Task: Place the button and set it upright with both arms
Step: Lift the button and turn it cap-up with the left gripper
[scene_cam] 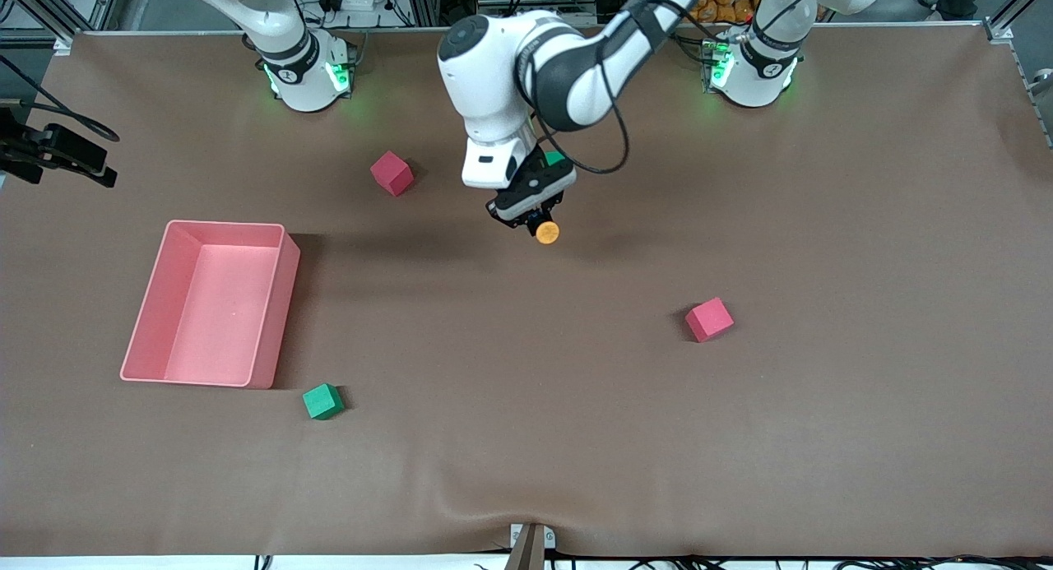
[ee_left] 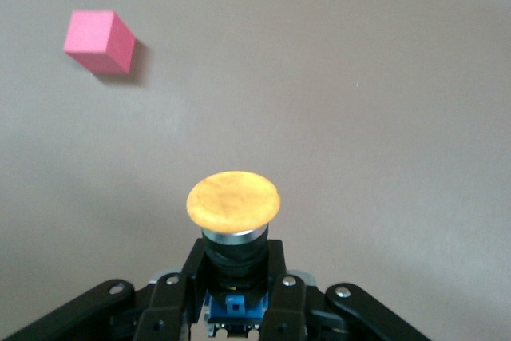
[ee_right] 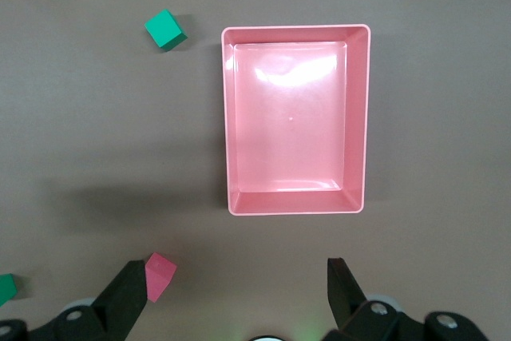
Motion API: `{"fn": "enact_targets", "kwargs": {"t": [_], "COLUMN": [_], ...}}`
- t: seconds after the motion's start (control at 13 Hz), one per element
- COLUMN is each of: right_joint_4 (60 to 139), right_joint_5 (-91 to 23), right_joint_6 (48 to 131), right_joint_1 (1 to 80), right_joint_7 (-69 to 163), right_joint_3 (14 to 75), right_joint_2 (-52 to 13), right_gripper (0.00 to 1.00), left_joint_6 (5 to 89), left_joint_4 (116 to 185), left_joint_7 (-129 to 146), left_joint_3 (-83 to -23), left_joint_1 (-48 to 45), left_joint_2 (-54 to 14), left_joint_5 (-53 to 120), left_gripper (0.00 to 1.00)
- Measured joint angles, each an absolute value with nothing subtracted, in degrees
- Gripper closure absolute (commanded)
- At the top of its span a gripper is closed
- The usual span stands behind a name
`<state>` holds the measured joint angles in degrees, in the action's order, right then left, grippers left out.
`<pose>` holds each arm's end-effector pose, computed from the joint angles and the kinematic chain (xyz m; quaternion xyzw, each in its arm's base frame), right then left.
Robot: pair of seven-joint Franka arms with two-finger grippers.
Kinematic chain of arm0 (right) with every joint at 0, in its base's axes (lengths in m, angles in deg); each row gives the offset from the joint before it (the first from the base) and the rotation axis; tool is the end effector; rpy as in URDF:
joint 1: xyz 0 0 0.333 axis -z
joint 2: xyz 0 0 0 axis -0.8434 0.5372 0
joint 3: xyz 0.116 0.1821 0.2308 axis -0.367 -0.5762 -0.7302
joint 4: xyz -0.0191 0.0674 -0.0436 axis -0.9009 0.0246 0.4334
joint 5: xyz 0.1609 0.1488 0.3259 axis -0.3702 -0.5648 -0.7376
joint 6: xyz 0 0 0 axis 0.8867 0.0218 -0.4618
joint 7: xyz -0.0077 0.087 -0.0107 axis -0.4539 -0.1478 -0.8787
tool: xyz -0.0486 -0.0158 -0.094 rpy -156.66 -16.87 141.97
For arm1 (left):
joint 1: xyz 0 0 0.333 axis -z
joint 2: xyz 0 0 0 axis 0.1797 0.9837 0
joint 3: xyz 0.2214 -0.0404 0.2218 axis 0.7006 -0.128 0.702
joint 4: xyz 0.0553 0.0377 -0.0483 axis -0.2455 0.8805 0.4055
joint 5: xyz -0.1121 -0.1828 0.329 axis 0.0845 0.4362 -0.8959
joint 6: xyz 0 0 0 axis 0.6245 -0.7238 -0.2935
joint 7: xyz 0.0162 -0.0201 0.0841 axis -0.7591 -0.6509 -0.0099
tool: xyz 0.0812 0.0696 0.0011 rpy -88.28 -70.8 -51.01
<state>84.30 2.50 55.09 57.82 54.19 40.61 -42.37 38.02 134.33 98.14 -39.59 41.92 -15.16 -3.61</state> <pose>0.5419 -0.0132 0.6569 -0.9991 0.0306 0.0283 0.0060 0.4160 -0.5608 0.3815 -0.9457 -0.2475 -0.1911 0.0886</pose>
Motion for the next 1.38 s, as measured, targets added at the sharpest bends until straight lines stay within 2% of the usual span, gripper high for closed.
{"fn": "enact_targets", "kwargs": {"t": [0.31,0.54,1.38], "right_joint_4": [84.39,84.43,84.64], "right_joint_5": [2.50,2.50,2.52], "right_joint_6": [55.09,55.07,55.36], "right_joint_1": [57.66,58.11,58.91], "right_joint_7": [54.20,54.21,54.30], "right_joint_3": [40.64,40.93,41.21], "right_joint_2": [-42.23,-42.14,-42.01], "right_gripper": [0.00,0.00,0.00], "left_joint_6": [36.28,34.94,32.26], "left_joint_4": [135.35,135.99,135.91], "left_joint_7": [106.68,118.23,128.36], "left_joint_3": [-39.56,-38.94,-37.41], "left_joint_1": [45.63,50.39,50.18], "left_joint_2": [-13.46,-6.98,0.59], "left_joint_5": [-15.17,-23.41,-36.15], "left_gripper": [1.00,1.00,1.00]}}
